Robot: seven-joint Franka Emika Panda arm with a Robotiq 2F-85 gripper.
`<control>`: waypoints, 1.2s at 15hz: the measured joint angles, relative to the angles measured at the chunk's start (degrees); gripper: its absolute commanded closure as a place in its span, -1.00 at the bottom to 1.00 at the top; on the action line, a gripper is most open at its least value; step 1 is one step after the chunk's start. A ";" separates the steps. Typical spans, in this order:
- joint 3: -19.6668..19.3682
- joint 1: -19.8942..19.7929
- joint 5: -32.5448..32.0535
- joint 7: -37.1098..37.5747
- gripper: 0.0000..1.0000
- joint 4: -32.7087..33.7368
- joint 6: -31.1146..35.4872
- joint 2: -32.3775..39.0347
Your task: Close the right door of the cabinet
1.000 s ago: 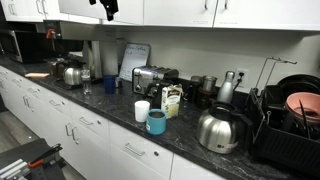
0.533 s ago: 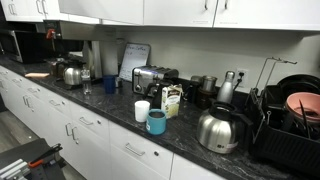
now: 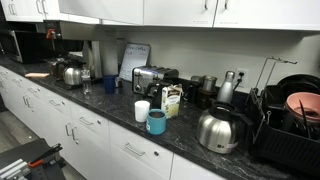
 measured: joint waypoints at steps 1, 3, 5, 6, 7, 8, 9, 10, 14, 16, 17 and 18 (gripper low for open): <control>0.07 -0.15 0.00 0.00 -1.00 0.00 -0.16 0.00; 0.55 -0.25 0.87 -0.76 -1.00 0.05 -0.22 -0.13; 1.56 -0.21 2.87 -3.05 -1.00 0.14 -0.22 -0.57; 2.19 -0.19 3.95 -4.40 -1.00 0.14 -0.22 -0.94; 2.84 -0.18 5.08 -5.82 -1.00 0.10 -0.22 -1.40; 3.39 -0.16 6.25 -7.25 -1.00 -0.01 -0.23 -1.87; 3.82 -0.15 7.41 -8.62 -1.00 -0.13 -0.45 -2.40; 4.05 -0.15 8.43 -9.89 -1.00 -0.29 -1.19 -2.98; 4.20 -0.24 11.44 -14.81 -1.00 -1.90 -5.77 -5.62; 4.53 -0.59 12.55 -16.18 -1.00 -2.86 -6.55 -6.20; 4.70 -1.11 12.58 -16.18 -1.00 -2.84 -6.77 -6.18; 4.78 -1.53 12.59 -16.18 -1.00 -2.83 -6.98 -6.18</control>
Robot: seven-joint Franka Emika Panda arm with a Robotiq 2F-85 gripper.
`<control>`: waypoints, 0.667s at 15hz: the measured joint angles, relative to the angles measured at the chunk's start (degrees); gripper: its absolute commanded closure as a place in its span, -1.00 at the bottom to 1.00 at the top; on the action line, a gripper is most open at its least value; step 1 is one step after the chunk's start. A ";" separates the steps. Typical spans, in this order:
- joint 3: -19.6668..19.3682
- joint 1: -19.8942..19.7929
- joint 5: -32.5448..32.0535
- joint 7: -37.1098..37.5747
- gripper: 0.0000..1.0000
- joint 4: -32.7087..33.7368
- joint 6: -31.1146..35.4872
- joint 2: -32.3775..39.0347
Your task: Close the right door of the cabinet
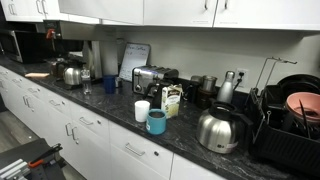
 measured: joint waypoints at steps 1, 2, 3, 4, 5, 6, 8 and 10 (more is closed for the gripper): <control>0.04 -0.28 0.01 0.00 -1.00 0.01 -0.19 0.00; 0.08 -0.42 0.01 0.00 -1.00 0.01 -0.30 0.00; 0.08 -0.44 0.01 0.00 -1.00 0.01 -0.36 0.00; 0.08 -0.44 0.02 0.00 -1.00 0.01 -0.41 0.00; 0.09 -0.62 0.02 0.00 -1.00 0.01 -0.76 0.01; 0.21 -0.97 0.28 0.00 -1.00 0.00 -1.13 0.03; 1.00 -1.41 1.76 0.00 -1.00 -0.06 -1.22 0.27; 2.08 -1.83 3.73 -0.07 -1.00 -0.11 -1.18 1.08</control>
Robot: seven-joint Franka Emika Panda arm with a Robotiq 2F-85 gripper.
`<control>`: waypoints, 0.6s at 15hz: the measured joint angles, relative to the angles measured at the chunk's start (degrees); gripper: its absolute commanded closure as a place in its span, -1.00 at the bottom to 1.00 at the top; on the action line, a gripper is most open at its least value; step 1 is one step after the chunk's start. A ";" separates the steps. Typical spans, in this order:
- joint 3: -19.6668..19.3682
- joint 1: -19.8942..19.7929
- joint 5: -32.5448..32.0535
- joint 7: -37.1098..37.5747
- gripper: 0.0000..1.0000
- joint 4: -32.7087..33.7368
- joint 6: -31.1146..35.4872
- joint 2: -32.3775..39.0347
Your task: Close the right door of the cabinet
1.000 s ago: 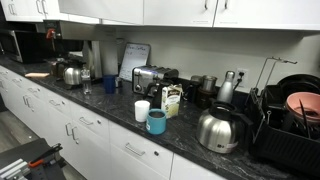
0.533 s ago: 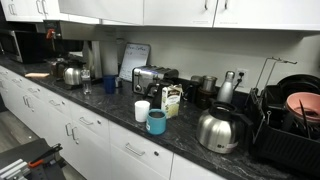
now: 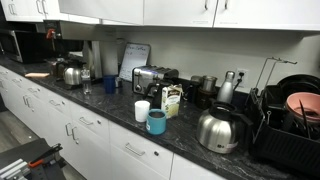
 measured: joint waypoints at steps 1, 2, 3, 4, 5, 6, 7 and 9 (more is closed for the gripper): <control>0.56 -0.23 1.07 -0.25 -1.00 0.00 0.02 0.59; 1.12 -0.48 2.06 -0.84 -1.00 0.00 0.03 1.31; 1.67 -0.75 2.86 -1.66 -1.00 0.00 0.03 2.04; 2.16 -1.11 3.31 -2.67 -1.00 -0.01 0.03 2.79; 2.56 -1.57 3.64 -3.73 -1.00 -0.02 0.03 3.50; 2.88 -2.08 3.97 -4.77 -1.00 -0.03 0.03 4.16; 3.14 -2.59 4.32 -5.88 -1.00 -0.03 0.03 4.77; 3.66 -3.32 5.37 -7.81 -1.00 -0.02 0.03 5.67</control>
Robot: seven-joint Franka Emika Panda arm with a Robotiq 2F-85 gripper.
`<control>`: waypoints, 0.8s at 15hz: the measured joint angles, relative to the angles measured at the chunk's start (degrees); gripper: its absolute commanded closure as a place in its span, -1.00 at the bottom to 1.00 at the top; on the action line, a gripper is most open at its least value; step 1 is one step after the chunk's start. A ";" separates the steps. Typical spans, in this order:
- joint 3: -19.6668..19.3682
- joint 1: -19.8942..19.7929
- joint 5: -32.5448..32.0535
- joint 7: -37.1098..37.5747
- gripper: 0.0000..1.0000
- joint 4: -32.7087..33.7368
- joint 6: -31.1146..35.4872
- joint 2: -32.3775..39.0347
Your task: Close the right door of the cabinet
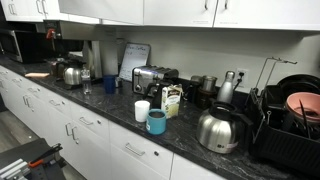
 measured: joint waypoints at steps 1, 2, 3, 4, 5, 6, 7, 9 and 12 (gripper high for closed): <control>0.37 -0.24 0.73 -0.83 -1.00 0.05 0.00 0.34; 0.75 -0.34 1.52 -1.51 -1.00 0.12 0.00 0.56; 1.15 -0.43 2.21 -2.10 -1.00 0.19 -0.03 0.73; 1.55 -0.48 2.74 -2.57 -1.00 0.23 -0.04 0.87; 1.92 -0.50 3.15 -2.89 -1.00 0.23 -0.06 0.96; 2.26 -0.53 3.47 -3.17 -1.00 0.23 -0.06 1.06; 2.54 -0.56 3.73 -3.50 -1.00 0.23 -0.06 1.15; 3.02 -0.59 4.21 -4.33 -1.00 0.23 -0.08 1.42; 3.60 -0.62 5.20 -6.22 -1.00 0.38 -0.07 2.37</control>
